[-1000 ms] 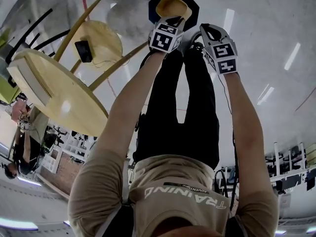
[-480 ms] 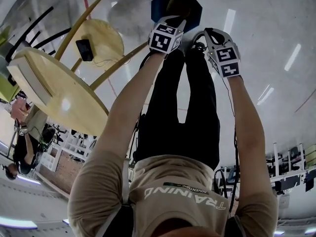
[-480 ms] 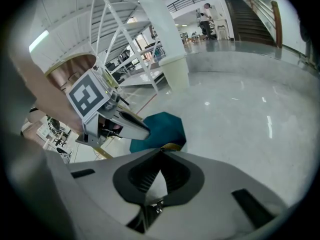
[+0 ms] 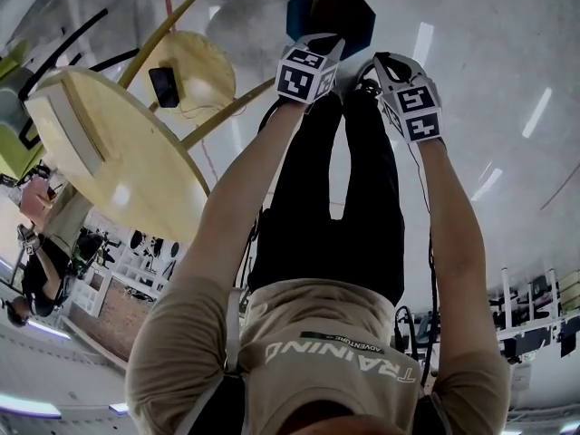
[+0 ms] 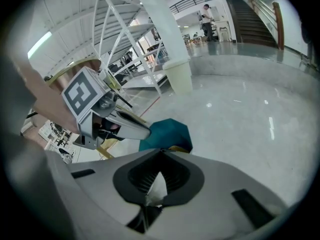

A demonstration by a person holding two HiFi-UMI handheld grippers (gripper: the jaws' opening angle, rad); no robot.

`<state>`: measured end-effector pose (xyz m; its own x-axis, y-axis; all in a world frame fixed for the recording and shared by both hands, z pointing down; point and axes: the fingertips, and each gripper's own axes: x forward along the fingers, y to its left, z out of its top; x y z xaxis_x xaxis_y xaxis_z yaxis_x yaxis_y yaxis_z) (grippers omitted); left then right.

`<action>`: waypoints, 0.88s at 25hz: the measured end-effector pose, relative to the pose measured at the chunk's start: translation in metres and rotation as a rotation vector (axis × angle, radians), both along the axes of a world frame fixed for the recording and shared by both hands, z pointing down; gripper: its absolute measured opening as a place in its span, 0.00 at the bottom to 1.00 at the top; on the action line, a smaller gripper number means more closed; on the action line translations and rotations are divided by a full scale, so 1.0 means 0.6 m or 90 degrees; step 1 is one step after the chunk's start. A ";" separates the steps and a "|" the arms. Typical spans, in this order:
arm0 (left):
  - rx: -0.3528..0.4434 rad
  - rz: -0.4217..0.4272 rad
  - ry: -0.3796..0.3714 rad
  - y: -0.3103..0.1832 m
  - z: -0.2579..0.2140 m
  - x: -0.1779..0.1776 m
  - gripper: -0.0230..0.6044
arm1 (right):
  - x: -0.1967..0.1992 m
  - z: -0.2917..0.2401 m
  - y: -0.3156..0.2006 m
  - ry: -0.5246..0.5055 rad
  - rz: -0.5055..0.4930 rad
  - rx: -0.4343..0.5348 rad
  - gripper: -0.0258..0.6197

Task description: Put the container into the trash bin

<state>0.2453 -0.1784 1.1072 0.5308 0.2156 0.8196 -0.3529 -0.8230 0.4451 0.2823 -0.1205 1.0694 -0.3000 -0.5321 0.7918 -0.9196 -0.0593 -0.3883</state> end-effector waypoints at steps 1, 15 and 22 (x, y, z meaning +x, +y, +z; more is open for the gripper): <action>0.011 0.000 0.009 -0.003 -0.018 -0.001 0.06 | -0.003 -0.012 0.000 0.001 0.002 0.000 0.04; 0.094 -0.051 0.139 -0.034 -0.402 0.007 0.05 | -0.030 -0.314 0.003 0.037 0.038 0.067 0.04; 0.116 -0.028 0.162 0.002 -0.562 -0.012 0.05 | -0.033 -0.488 0.009 0.074 0.026 0.121 0.04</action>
<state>0.2380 -0.1775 0.7700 0.7289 0.0492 0.6828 -0.2866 -0.8839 0.3697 0.2627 -0.1149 0.7766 -0.1867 -0.6850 0.7042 -0.9573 -0.0340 -0.2869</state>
